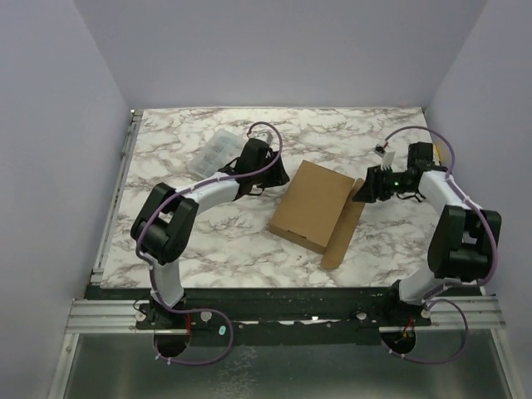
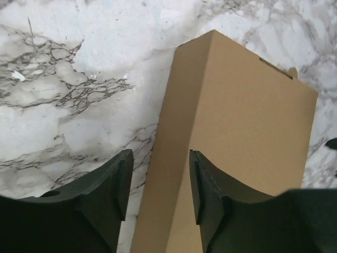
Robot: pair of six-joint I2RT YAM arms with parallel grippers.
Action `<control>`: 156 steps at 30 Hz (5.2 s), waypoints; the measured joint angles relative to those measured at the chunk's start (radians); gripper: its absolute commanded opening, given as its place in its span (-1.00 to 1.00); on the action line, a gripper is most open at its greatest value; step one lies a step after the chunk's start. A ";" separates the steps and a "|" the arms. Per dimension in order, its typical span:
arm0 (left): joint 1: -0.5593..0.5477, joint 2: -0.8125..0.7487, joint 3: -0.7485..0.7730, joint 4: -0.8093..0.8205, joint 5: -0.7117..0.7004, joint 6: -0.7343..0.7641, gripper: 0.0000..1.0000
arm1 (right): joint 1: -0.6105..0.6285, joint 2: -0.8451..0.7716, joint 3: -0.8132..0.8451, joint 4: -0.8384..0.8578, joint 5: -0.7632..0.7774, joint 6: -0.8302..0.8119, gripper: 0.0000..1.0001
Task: Fold the paper box
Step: Close the paper box at the center of the board.
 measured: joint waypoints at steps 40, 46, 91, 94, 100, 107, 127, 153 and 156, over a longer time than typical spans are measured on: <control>-0.188 0.157 0.291 -0.109 0.090 0.497 0.35 | -0.166 0.337 0.138 0.188 -0.230 -0.059 0.44; -0.111 0.022 0.161 -0.071 0.085 0.386 0.61 | -0.148 0.008 -0.005 -0.106 -0.370 -0.669 1.00; -0.158 -0.594 -0.727 0.219 -0.167 -0.323 0.37 | 0.605 -0.431 -0.636 0.499 0.176 -0.661 -0.65; -0.169 -0.595 -0.727 0.230 -0.168 -0.330 0.41 | 0.570 -0.440 -0.628 0.475 0.190 -0.642 -0.73; -0.169 -0.697 -0.718 0.183 -0.203 -0.219 0.49 | 0.494 -0.449 -0.628 0.452 0.193 -0.622 -0.84; -0.169 -0.605 -0.448 0.068 -0.189 0.061 0.46 | 0.454 -0.437 -0.615 0.429 0.173 -0.621 -0.98; -0.172 -0.284 -0.251 -0.061 -0.183 0.414 0.55 | 0.427 -0.323 -0.502 0.328 0.119 -0.558 -0.99; -0.146 -0.241 -0.249 0.042 -0.124 0.356 0.49 | 0.428 -0.304 -0.409 0.197 0.139 -0.571 -0.99; -0.144 -0.233 -0.249 0.060 -0.119 0.350 0.48 | 0.430 -0.289 -0.392 0.176 0.145 -0.568 -0.99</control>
